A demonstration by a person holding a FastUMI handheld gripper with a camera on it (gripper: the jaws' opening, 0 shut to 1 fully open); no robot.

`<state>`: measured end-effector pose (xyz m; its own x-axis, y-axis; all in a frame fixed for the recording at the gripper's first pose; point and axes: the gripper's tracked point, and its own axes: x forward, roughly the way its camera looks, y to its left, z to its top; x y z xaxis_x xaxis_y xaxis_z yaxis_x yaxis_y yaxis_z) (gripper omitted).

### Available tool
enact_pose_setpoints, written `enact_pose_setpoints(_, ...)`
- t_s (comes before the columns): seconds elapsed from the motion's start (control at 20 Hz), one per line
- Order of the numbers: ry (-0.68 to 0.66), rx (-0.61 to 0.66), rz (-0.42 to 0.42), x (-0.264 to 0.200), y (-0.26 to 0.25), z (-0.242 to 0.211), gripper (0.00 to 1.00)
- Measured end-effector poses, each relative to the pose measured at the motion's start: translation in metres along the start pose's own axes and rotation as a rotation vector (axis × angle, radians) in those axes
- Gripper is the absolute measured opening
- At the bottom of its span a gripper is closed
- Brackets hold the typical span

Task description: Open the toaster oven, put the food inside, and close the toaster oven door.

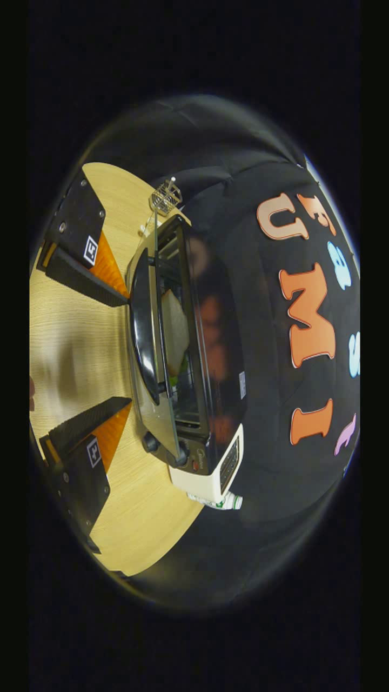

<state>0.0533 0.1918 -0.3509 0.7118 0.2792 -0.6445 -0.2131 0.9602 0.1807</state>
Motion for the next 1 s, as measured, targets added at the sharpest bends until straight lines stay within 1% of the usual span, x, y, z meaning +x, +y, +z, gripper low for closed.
enact_pose_setpoints(0.25,-0.031,0.011,-0.017,0.017,-0.006,0.027,0.99)
enact_pose_setpoints(0.3,-0.017,0.005,-0.017,0.018,-0.005,0.023,0.99)
enact_pose_setpoints(0.45,-0.028,-0.011,-0.019,0.013,-0.007,0.022,0.99)
enact_pose_setpoints(0.6,-0.031,-0.027,-0.018,0.002,-0.012,0.022,0.99)
enact_pose_setpoints(0.75,-0.039,-0.033,-0.042,-0.009,-0.027,0.031,0.99)
enact_pose_setpoints(0.9,-0.076,-0.019,-0.037,-0.028,-0.034,0.056,0.99)
enact_pose_setpoints(1.0,-0.12,-0.017,-0.04,-0.046,-0.042,0.082,0.99)
